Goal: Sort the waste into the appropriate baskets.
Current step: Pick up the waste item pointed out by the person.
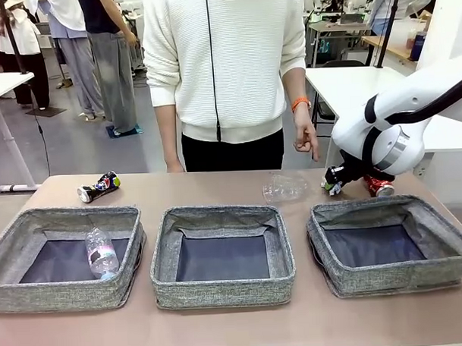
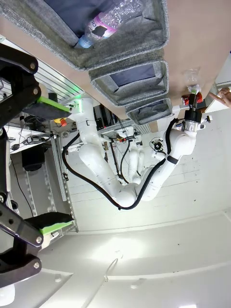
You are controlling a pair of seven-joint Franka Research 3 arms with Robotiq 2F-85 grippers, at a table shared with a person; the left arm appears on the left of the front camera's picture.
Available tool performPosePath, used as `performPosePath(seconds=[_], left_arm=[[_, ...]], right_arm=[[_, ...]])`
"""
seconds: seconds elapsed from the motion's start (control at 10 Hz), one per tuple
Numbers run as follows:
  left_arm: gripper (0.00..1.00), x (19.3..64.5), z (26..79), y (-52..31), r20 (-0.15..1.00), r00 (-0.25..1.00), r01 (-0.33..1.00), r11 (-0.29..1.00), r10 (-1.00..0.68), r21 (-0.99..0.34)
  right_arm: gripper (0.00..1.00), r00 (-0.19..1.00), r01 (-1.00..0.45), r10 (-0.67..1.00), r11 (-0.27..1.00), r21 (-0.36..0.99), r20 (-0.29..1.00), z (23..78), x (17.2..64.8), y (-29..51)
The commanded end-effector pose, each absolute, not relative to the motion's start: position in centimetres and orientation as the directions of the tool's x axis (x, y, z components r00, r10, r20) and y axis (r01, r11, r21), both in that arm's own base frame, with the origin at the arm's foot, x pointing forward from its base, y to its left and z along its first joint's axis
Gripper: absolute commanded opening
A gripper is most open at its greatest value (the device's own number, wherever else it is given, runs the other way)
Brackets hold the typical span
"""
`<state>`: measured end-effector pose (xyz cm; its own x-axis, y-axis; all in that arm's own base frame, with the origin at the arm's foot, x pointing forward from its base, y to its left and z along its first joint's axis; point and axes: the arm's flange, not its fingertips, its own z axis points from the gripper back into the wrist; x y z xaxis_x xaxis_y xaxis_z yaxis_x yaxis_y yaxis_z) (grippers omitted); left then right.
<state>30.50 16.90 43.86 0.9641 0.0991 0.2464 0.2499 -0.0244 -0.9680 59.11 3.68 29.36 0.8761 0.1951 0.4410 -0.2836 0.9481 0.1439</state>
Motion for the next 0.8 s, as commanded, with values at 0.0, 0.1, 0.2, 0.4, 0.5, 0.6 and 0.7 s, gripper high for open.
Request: performPosePath(seconds=[0.0,0.1,0.2,0.4,0.5,0.6,0.7], left_arm=[[1.0,30.1,43.7,16.7,0.265,0.959,0.268,-0.026,0.096,-0.963],[1.0,30.1,43.7,16.7,0.265,0.959,0.268,-0.026,0.096,-0.963],[1.0,30.1,43.7,16.7,0.265,0.959,0.268,-0.026,0.096,-0.963],[1.0,30.1,43.7,16.7,0.265,0.959,0.268,-0.026,0.096,-0.963],[1.0,30.1,43.7,16.7,0.265,0.959,0.268,-0.026,0.096,-0.963],[1.0,30.1,43.7,16.7,0.265,0.959,0.268,-0.026,0.096,-0.963],[1.0,30.1,43.7,16.7,0.265,0.959,0.268,-0.026,0.096,-0.963]], right_arm=[[0.0,0.88,-0.282,0.193,0.948,0.149,0.435,29.3,58.9,3.6],[0.0,0.882,-0.282,0.195,0.948,0.149,0.43,29.2,58.8,3.6],[0.0,0.885,-0.276,0.188,0.949,0.154,0.426,29.3,58.7,3.4],[0.0,0.89,-0.275,0.19,0.949,0.157,0.415,29.1,58.7,3.3],[0.0,0.891,-0.276,0.19,0.948,0.161,0.412,29.2,58.6,3.3],[0.0,0.894,-0.283,0.191,0.942,0.179,0.406,29.5,58.5,3.1],[0.0,0.893,-0.284,0.193,0.943,0.176,0.407,30.8,57.8,2.7]])
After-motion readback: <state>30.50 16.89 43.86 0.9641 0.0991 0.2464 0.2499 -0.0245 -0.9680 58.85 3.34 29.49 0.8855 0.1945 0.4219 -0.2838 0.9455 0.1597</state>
